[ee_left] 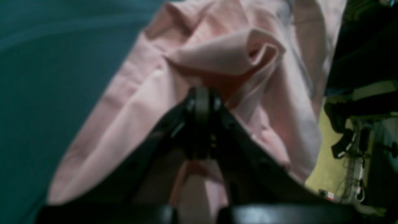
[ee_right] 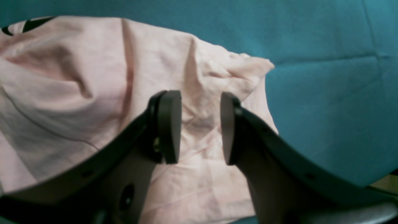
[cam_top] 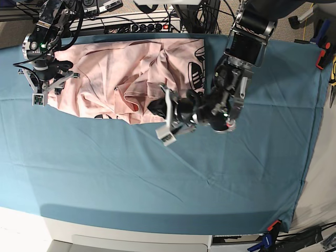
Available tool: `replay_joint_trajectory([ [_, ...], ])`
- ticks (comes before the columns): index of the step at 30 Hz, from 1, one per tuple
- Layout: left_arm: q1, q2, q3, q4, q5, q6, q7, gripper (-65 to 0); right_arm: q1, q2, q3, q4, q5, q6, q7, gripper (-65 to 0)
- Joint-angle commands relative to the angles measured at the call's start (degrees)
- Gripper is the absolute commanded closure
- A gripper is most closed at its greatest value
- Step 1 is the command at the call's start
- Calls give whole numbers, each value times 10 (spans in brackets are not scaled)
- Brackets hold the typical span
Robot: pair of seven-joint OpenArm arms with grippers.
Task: Fold the T-shirt properly
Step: 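Lower the folded end onto the shirt, open the left gripper, lift away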
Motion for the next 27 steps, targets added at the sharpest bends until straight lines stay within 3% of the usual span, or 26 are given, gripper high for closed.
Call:
replay_joint_trajectory([
  [1,-14,5,8,9,-1,0,-19,0,3,8,2,7,2,-4,15,-217],
  [11,-17,73,25,9,22,0,-59,0,3,8,2,7,2,-4,16,-217],
  [15,-26,81,23,9,11,1,-55,0,3,8,2,7,2,-4,16,-217],
  [19,-54,54,-15,9,3,35,-8,0,3,8,2,7,1,-4,16,-217],
  [23,-64,2,-59,9,14,68,25,0,3,8,2,7,1,-4,16,-217],
  [27,-43,-44,-63,9,23,95,50,0,3,8,2,7,2,-4,20,-217],
])
